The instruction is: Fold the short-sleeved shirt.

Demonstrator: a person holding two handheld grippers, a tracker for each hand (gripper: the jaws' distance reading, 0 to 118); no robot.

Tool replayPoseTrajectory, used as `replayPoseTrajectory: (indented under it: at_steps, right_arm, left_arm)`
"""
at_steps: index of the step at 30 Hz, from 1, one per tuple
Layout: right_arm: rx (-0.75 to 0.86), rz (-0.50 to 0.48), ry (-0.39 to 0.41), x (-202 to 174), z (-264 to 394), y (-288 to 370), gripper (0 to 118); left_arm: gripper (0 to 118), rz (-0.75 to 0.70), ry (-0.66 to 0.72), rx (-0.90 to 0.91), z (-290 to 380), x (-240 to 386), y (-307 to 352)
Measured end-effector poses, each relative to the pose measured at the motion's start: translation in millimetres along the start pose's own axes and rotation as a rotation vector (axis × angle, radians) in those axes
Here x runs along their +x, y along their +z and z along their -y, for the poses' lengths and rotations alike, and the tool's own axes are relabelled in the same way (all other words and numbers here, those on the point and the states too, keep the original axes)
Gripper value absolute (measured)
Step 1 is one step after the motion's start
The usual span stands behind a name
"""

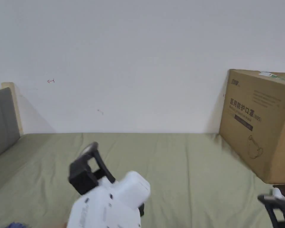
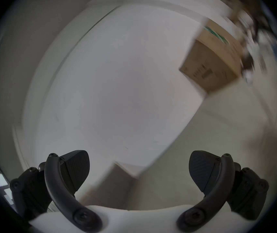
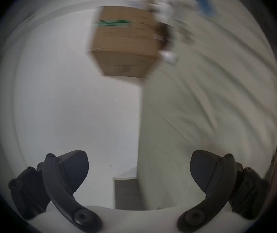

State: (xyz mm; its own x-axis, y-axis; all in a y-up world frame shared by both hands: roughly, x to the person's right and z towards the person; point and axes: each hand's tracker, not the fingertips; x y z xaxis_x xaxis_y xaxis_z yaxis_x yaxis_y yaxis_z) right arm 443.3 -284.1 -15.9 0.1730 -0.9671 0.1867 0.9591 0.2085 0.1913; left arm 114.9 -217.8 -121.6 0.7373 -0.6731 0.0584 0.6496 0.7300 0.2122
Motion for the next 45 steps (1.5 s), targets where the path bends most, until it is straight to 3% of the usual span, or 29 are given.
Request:
replayPoseTrajectory:
  at_steps: [3,5,7,9,10,12,18,21,24,33,45]
  right_arm:
    - [0.132,-0.130,0.542,-66.7,11.3,14.9,118]
    - [0.239,-0.179,0.919,-91.9,35.4,23.1,118]
    - [0.280,-0.187,1.249,-97.0,65.1,28.7,118]
    - [0.268,-0.149,1.430,-87.8,88.9,28.4,118]
    - [0.266,-0.124,1.471,-82.1,99.7,28.2,118]
    - [0.236,-0.092,1.482,-72.6,113.9,26.0,118]
    - [0.233,-0.072,1.359,-60.0,109.7,21.4,118]
    - [0.211,-0.044,1.338,-64.2,103.3,16.1,118]
    - [0.196,-0.022,1.351,-64.0,102.7,13.8,118]
    - [0.213,-0.073,1.381,-69.9,100.3,23.9,118]
    - [0.184,-0.068,1.334,-70.2,92.7,22.3,118]
  left_arm:
    - [117,0.067,0.427,-0.044,0.1,-42.9,-7.6]
    - [117,0.120,0.710,-0.040,11.6,-65.5,-7.4]
    - [117,0.093,0.810,-0.008,26.3,-71.6,-6.0]
    - [117,0.062,0.778,-0.011,38.6,-68.2,-2.9]
    - [117,0.050,0.771,-0.017,41.6,-62.5,0.1]
    - [116,0.018,0.768,-0.014,48.4,-57.8,7.4]
    - [116,0.050,0.718,-0.037,46.8,-51.5,8.6]
    - [116,0.038,0.689,-0.026,44.0,-48.0,11.1]
    - [116,0.047,0.709,-0.010,42.9,-47.9,13.4]
    - [112,0.074,0.752,-0.021,32.5,-47.0,14.4]
    - [113,0.090,0.727,-0.024,29.7,-43.2,12.8]
